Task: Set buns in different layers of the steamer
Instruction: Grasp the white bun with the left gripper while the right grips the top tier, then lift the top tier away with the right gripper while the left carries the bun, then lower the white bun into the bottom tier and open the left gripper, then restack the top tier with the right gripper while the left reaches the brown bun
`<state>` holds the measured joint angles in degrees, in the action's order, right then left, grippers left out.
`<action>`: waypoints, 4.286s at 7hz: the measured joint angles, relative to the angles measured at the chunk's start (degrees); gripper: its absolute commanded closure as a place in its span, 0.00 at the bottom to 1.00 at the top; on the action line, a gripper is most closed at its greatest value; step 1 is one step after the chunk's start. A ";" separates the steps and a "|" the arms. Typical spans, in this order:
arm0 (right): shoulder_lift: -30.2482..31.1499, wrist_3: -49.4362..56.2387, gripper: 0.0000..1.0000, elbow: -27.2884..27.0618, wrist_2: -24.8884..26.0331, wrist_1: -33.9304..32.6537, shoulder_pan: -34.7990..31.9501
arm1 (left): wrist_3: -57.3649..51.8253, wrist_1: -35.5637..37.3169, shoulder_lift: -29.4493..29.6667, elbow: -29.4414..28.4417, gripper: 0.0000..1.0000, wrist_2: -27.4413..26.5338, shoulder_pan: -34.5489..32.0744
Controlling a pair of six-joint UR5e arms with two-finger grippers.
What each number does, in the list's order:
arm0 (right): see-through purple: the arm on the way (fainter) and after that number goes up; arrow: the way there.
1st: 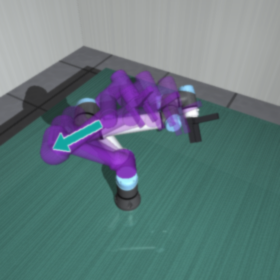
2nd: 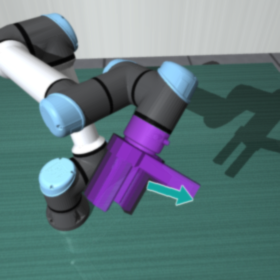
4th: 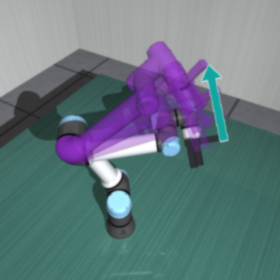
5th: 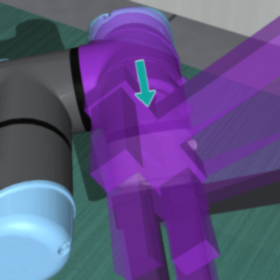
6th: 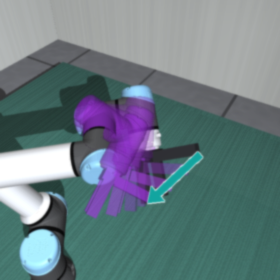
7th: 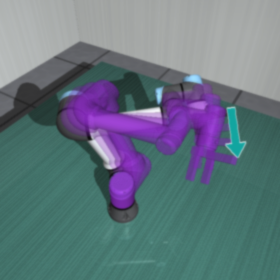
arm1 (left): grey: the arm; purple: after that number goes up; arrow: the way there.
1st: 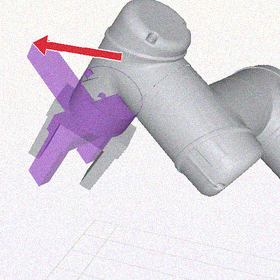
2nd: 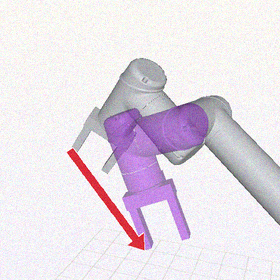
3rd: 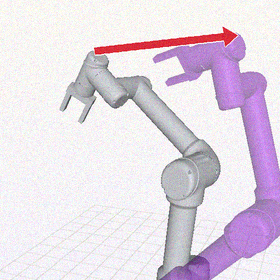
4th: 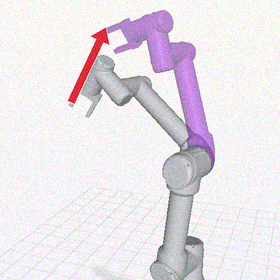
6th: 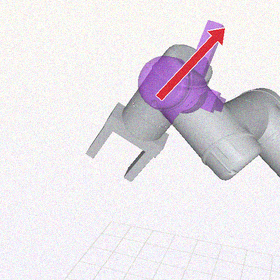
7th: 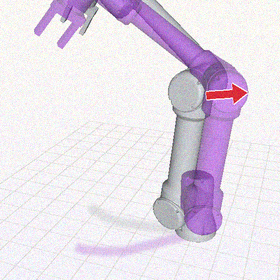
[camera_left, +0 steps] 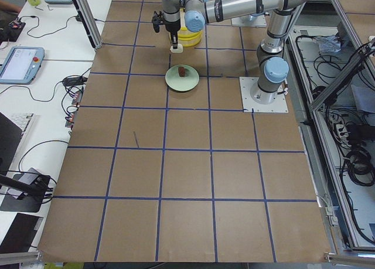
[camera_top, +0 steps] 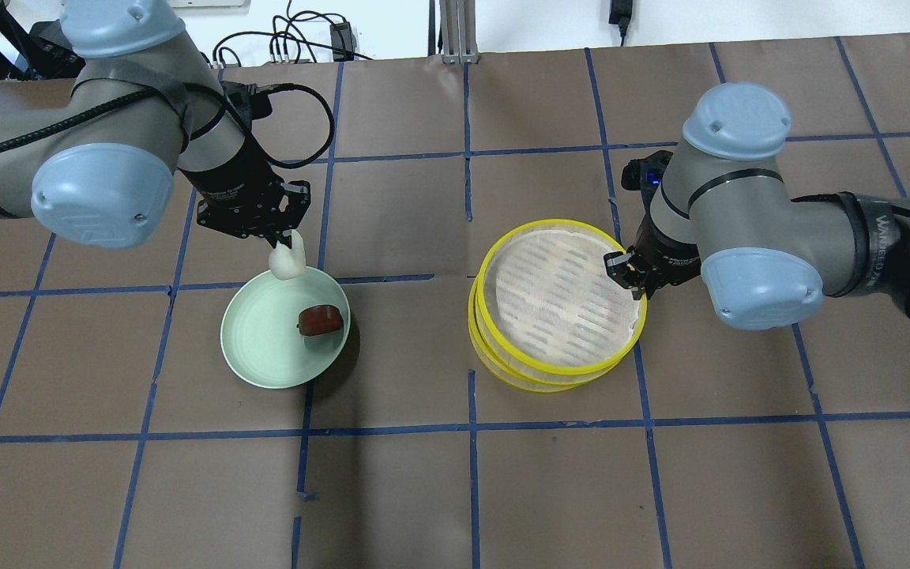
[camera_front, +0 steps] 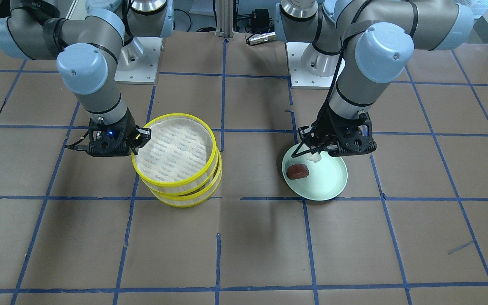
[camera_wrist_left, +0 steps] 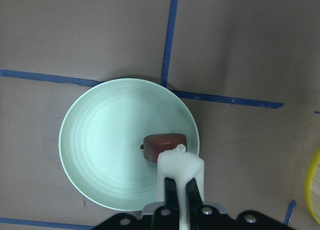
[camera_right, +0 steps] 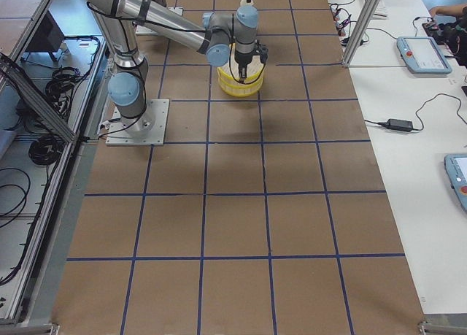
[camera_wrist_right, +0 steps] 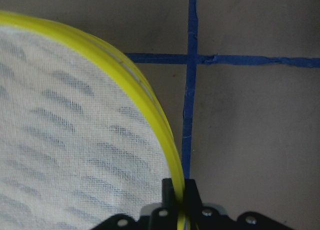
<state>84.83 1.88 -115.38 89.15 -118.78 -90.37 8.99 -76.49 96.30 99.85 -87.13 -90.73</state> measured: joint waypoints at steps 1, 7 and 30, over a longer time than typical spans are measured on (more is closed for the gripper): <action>0.53 0.08 0.95 0.13 0.02 0.27 0.13 | 0.67 -0.05 0.08 0.04 1.00 0.20 -0.16; 3.64 12.86 0.95 18.62 1.27 27.67 13.33 | 19.81 5.66 3.31 0.15 1.00 3.39 -9.47; -1.31 4.59 0.96 15.90 3.07 19.07 2.16 | -8.97 25.06 6.51 16.03 0.00 0.82 1.76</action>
<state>83.52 6.48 -99.48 92.21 -99.71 -88.21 0.03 -51.43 102.81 115.88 -86.31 -88.97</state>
